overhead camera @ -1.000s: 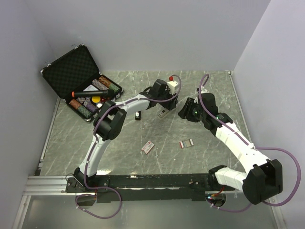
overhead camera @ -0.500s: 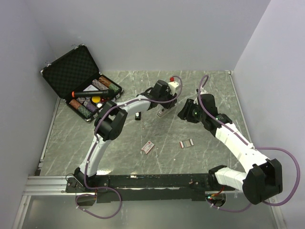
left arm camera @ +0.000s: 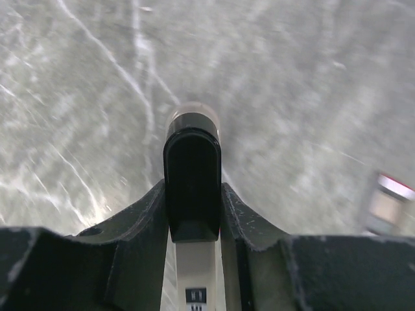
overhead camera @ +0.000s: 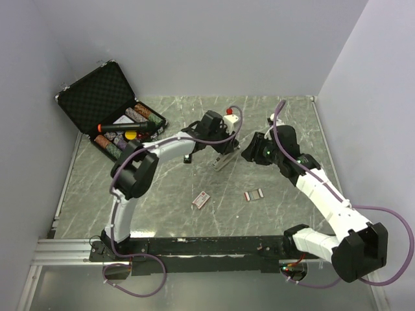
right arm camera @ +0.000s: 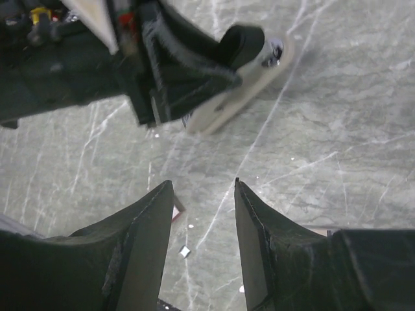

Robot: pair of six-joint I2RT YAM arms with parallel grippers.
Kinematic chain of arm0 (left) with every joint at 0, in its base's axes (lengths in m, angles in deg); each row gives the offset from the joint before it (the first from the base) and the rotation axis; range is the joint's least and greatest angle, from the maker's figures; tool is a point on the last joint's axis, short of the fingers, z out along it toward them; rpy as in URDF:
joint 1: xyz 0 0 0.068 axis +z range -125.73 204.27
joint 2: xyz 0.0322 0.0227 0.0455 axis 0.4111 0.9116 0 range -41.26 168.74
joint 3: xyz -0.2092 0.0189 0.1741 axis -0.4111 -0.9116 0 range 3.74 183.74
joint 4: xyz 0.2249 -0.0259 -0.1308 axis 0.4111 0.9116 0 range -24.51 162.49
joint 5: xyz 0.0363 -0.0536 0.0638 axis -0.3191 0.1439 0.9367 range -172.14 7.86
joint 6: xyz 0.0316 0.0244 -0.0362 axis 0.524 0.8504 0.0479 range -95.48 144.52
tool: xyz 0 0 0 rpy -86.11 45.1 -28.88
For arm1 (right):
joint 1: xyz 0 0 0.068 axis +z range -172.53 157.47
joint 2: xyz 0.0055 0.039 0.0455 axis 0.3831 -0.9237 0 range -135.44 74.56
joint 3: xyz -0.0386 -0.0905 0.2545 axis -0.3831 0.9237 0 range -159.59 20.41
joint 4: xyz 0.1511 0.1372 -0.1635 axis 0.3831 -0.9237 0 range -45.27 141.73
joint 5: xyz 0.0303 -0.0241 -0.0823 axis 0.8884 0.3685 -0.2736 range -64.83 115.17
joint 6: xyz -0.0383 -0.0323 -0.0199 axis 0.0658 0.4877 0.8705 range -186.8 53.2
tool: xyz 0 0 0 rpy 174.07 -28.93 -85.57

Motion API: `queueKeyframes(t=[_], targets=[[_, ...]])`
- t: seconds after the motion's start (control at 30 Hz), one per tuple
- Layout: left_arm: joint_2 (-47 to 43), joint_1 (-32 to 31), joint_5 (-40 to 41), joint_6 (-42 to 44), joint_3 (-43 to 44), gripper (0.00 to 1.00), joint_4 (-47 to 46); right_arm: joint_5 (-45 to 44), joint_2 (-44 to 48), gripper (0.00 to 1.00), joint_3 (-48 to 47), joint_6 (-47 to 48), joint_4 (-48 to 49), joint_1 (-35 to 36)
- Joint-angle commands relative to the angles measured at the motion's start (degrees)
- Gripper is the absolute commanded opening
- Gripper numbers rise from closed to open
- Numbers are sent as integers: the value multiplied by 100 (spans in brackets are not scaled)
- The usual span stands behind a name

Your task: Unload the staples from the stapler

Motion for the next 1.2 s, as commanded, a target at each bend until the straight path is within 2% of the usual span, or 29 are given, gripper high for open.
queueKeyframes(t=[0.0,0.3,0.43,0.53,0.77,1.17], targets=[[-1055,-69,-656,-187,-265,1,-316,303,245,50,-456,282,-129,-17],[-2268,-69,-1946,-354,-1039,1,-448,944,684,49,-904,871,-428,-17],[-2857,-78,-2545,-459,-1469,1,-553,1786,904,47,-878,925,-201,27],[-3384,-78,-2642,-582,-1848,1,-589,2490,974,47,-772,810,151,62],[-4562,-78,-2625,-723,-2533,1,-405,3027,913,48,-1053,854,284,325],[-5793,-78,-2844,-425,-2877,1,773,3660,571,53,-1730,2233,-199,1318]])
